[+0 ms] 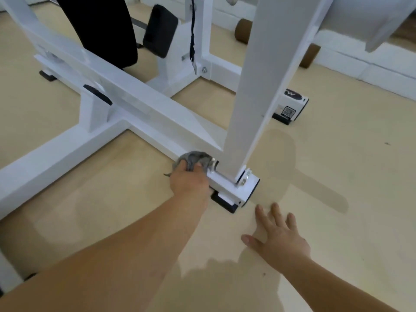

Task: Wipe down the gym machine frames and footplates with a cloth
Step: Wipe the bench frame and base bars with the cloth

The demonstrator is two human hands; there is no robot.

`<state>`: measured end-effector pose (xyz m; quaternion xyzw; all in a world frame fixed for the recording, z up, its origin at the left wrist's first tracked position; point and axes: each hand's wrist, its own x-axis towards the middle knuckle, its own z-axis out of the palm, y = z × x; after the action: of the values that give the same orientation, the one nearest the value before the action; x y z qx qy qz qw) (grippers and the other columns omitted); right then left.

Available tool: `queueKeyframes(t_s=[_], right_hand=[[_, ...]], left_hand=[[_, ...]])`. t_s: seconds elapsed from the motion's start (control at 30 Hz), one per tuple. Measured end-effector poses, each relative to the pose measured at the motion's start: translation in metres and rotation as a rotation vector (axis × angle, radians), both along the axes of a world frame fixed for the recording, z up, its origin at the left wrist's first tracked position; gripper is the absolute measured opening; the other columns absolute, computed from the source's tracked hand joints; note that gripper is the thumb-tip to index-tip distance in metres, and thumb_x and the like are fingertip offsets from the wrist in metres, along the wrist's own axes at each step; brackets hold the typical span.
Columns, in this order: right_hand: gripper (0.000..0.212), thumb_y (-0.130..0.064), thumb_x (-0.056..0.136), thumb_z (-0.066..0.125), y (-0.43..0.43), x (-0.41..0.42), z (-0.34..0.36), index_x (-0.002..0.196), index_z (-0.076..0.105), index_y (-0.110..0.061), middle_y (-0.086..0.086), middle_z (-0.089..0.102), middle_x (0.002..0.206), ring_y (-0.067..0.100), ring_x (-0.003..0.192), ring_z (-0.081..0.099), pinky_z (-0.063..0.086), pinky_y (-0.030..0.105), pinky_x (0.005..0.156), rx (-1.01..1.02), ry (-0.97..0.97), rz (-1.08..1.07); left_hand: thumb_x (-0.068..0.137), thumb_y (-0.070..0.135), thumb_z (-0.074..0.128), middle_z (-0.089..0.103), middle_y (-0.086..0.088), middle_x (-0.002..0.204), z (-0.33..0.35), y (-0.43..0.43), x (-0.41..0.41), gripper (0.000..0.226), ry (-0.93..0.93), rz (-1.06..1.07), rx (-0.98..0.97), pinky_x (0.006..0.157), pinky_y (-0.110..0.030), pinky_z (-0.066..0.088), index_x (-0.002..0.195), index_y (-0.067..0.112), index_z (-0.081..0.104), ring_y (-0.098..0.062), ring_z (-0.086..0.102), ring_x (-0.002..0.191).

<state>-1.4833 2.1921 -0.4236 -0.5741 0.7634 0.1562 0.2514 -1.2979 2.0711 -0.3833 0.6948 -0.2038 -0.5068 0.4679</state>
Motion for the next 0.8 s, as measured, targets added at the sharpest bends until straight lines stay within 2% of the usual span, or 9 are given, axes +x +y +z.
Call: queueKeyframes(t_s=[0.07,0.13,0.27,0.33,0.47,0.57,0.63,0.7,0.8], right_hand=[[0.093,-0.091,0.082,0.032,0.001,0.0,0.001,0.153,-0.017,-0.056,-0.017,-0.025,0.167,0.03,0.157,-0.015,0.04,0.055,0.112,0.021,0.001,-0.002],[0.094,-0.092,0.082,0.034,0.002,0.0,-0.001,0.153,-0.017,-0.056,-0.017,-0.024,0.167,0.03,0.157,-0.015,0.04,0.056,0.112,0.011,0.005,-0.011],[0.095,-0.091,0.082,0.036,0.0,-0.001,-0.003,0.153,-0.017,-0.056,-0.017,-0.026,0.166,0.03,0.157,-0.016,0.039,0.056,0.113,0.02,-0.001,-0.017],[0.095,-0.09,0.082,0.036,0.001,-0.003,-0.003,0.153,-0.017,-0.056,-0.018,-0.026,0.166,0.029,0.157,-0.017,0.04,0.055,0.112,0.025,-0.003,-0.02],[0.094,-0.091,0.082,0.033,0.002,-0.002,-0.001,0.153,-0.018,-0.055,-0.017,-0.026,0.166,0.03,0.157,-0.015,0.041,0.054,0.111,0.0,0.008,-0.001],[0.095,-0.091,0.082,0.033,0.0,0.0,0.0,0.153,-0.017,-0.055,-0.016,-0.026,0.166,0.03,0.157,-0.015,0.042,0.053,0.11,0.01,0.002,-0.005],[0.096,-0.092,0.08,0.035,-0.003,-0.003,-0.001,0.154,-0.015,-0.055,-0.016,-0.024,0.167,0.031,0.157,-0.013,0.043,0.054,0.11,0.001,-0.001,-0.001],[0.098,-0.092,0.08,0.04,-0.004,-0.005,0.003,0.154,-0.012,-0.056,-0.017,-0.021,0.168,0.031,0.158,-0.011,0.041,0.053,0.112,0.037,-0.011,-0.005],[0.098,-0.089,0.082,0.043,-0.008,-0.008,0.008,0.156,-0.01,-0.055,-0.015,-0.02,0.168,0.032,0.158,-0.01,0.028,0.052,0.122,0.086,-0.067,-0.013]], left_hand=[[0.099,0.021,0.065,0.06,-0.003,0.141,-0.001,0.011,-0.019,0.048,-0.038,-0.085,0.031,0.107,-0.036,0.05,0.145,0.02,0.053,-0.028,0.063,0.12],[0.096,0.025,0.066,0.062,-0.004,0.136,-0.012,0.04,-0.042,0.05,-0.026,-0.177,0.044,0.1,-0.045,0.056,0.145,0.029,0.054,-0.033,0.067,0.112],[0.095,0.023,0.066,0.075,-0.004,0.108,-0.019,0.04,-0.033,0.028,-0.041,-0.221,0.074,0.091,-0.051,0.06,0.122,0.032,0.07,-0.032,0.073,0.097],[0.097,0.015,0.061,0.074,0.002,0.099,-0.017,0.011,-0.01,0.025,-0.056,-0.124,0.028,0.086,-0.042,0.062,0.107,0.036,0.069,-0.028,0.073,0.095],[0.105,0.033,0.052,0.061,0.0,0.134,0.003,-0.01,0.002,0.036,-0.049,-0.076,-0.031,0.112,-0.037,0.043,0.14,0.029,0.056,-0.025,0.058,0.124],[0.104,0.058,0.034,0.053,0.007,0.141,0.003,0.027,-0.034,0.054,-0.023,-0.166,0.051,0.113,-0.045,0.041,0.147,0.029,0.05,-0.027,0.051,0.133],[0.097,0.067,0.037,0.055,0.008,0.145,-0.001,0.048,-0.043,0.062,-0.01,-0.267,0.108,0.112,-0.045,0.043,0.144,0.03,0.055,-0.026,0.053,0.134],[0.099,0.054,0.054,0.07,-0.002,0.116,0.0,0.04,-0.03,0.046,-0.018,-0.276,0.178,0.1,-0.034,0.05,0.123,0.018,0.068,-0.024,0.066,0.106],[0.1,0.028,0.067,0.063,-0.001,0.076,0.011,0.009,0.001,0.017,0.01,-0.211,0.282,0.08,-0.028,0.05,0.103,0.012,0.072,-0.017,0.059,0.07]])
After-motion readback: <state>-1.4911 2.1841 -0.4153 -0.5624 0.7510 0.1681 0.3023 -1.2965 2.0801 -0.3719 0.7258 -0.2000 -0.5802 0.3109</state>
